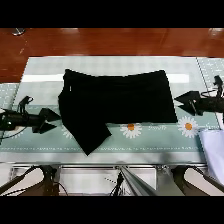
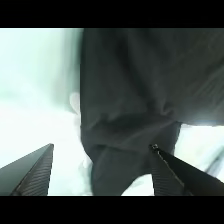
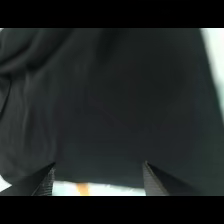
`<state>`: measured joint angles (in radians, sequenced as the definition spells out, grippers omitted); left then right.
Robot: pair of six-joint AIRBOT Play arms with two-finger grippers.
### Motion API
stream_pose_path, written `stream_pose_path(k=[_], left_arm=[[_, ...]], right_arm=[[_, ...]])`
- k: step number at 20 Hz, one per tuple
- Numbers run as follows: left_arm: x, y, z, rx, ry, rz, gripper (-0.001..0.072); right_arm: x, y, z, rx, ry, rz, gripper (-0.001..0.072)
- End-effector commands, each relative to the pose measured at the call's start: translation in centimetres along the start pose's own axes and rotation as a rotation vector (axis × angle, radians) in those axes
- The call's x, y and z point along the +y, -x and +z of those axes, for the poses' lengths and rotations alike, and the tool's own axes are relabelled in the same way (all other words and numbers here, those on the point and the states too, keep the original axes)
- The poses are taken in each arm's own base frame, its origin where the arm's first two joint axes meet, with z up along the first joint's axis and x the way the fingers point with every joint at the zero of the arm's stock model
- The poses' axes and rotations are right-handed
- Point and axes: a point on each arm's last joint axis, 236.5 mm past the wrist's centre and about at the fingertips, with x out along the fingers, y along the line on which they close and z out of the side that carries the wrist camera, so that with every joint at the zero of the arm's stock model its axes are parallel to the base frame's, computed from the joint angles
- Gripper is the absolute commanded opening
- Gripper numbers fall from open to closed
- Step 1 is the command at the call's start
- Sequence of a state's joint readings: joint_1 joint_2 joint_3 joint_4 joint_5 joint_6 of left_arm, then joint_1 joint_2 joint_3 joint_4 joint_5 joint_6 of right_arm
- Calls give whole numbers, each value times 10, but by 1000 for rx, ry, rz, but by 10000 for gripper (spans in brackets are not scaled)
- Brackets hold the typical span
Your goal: Fold the shirts.
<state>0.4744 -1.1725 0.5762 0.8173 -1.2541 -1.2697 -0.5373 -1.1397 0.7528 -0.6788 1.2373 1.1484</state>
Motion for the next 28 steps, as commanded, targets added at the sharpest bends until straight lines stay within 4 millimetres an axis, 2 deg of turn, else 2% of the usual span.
stream_pose_path(k=[1,5,9,10,11,12,13,15,16,18,19,20,23,26,28], left_arm=[[4,-20,-14,-7,52,-62,705],[-14,-40,-3,-96,14,-130,703],[-13,-58,5,-129,-27,-71,701],[-13,-62,4,-127,-34,-61,680],[-14,-66,1,-115,-50,-56,387],[-16,-68,-2,-102,-83,-56,33],[-19,-68,-6,-84,-119,-66,21],[-28,-62,-10,-55,-153,-98,21],[-32,-59,-10,-47,-157,-113,21],[-37,-53,-6,-51,-164,-126,21],[-39,-52,-4,-56,-170,-127,21],[-40,-51,-3,-59,-173,-128,22],[-40,-51,-2,-62,-173,-129,21],[-40,-51,-2,-62,-173,-129,21],[-40,-51,-2,-61,-158,-129,22]], right_arm=[[-1,-3,-29,-20,-13,4,620],[-1,-3,-33,-18,-19,6,620],[-1,-3,-33,-18,-33,6,619],[-2,-3,-32,-19,-36,5,619],[-2,-3,-30,-27,-42,1,619],[-7,-2,-25,-52,-48,-15,619],[-17,2,-15,-94,-69,-46,619],[-56,22,2,-181,-157,-156,619],[-82,34,2,-199,-210,-231,620],[-125,53,-19,-161,-308,-387,619],[-133,55,-29,-132,-333,-422,619],[-133,52,-35,-111,-337,-418,619],[-124,42,-35,-94,-334,-355,619],[-113,10,-43,18,-330,-270,619],[-106,-11,-40,55,-332,-229,619]])
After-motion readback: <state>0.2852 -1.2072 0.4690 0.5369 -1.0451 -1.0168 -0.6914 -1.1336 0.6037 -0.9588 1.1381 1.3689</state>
